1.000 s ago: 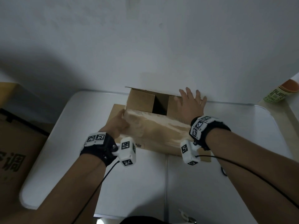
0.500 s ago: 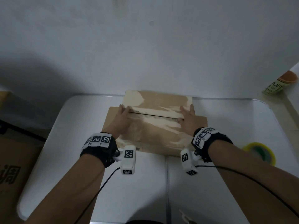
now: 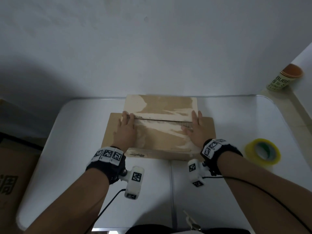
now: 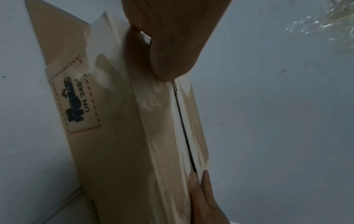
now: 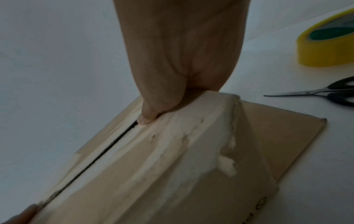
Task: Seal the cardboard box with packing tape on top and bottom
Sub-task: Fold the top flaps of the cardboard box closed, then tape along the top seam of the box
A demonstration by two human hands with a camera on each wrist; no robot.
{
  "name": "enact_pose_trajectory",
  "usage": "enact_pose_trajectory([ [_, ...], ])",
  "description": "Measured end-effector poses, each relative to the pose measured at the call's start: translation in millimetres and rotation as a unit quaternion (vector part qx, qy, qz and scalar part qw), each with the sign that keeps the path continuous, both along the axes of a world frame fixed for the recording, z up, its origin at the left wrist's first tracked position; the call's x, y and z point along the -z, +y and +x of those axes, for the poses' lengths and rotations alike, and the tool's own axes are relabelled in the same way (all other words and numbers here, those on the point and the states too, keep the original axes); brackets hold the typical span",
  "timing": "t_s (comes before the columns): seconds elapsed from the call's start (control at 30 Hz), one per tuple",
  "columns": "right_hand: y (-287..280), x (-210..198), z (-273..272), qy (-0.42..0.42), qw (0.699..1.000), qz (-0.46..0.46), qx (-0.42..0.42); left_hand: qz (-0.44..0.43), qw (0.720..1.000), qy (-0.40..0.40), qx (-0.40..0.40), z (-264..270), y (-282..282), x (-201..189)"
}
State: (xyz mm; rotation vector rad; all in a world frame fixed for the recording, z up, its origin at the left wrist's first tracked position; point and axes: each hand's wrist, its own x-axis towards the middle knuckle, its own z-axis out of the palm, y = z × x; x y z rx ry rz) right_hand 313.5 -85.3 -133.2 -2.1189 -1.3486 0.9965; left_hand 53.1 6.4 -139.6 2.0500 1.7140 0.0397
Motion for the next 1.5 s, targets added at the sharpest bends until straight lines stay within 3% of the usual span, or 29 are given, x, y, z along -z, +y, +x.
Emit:
enact_pose_trajectory([
  [0.13,1,9,2,0.008,1.0,0.017,0.001,0.015,0.992,0.114,0.054,22,-11,-20],
  [0.2,1,11,3,0.002,1.0,0.022,-0.001,0.041,0.977,0.107,0.18,44,-12,-27],
  [0.27,1,12,3,-0.01,1.0,0.017,0.0,0.033,0.942,0.076,0.324,77,-10,-31],
  [0.33,2,9,6,-0.009,1.0,0.0,0.0,0.01,0.916,0.09,0.391,114,-8,-41],
  [0.47,-6,-5,27,0.003,1.0,0.004,-0.026,-0.025,0.936,0.131,0.326,159,-3,-59],
  [0.53,-23,-7,50,-0.026,0.999,0.011,0.043,-0.022,0.942,0.144,0.302,175,0,-62],
  [0.63,-60,9,95,-0.095,0.977,-0.009,0.189,0.011,0.925,0.215,0.314,202,-5,-66],
  [0.73,-95,29,132,-0.126,0.953,-0.065,0.266,0.006,0.898,0.29,0.33,224,-11,-63],
  [0.83,-119,42,157,-0.16,0.917,-0.191,0.312,-0.029,0.888,0.312,0.337,237,-9,-56],
  [0.93,-129,51,165,-0.139,0.899,-0.256,0.326,-0.037,0.868,0.336,0.364,243,-6,-58],
  [1.0,-133,58,169,-0.172,0.898,-0.272,0.301,-0.05,0.857,0.354,0.371,245,-4,-62],
  [1.23,-134,63,181,-0.229,0.888,-0.31,0.251,-0.073,0.859,0.34,0.375,239,0,-61],
  [1.4,-127,58,189,-0.208,0.922,-0.243,0.217,-0.089,0.872,0.313,0.366,232,7,-57],
  [1.5,-113,44,183,-0.17,0.936,-0.163,0.262,-0.081,0.875,0.301,0.371,228,9,-55],
])
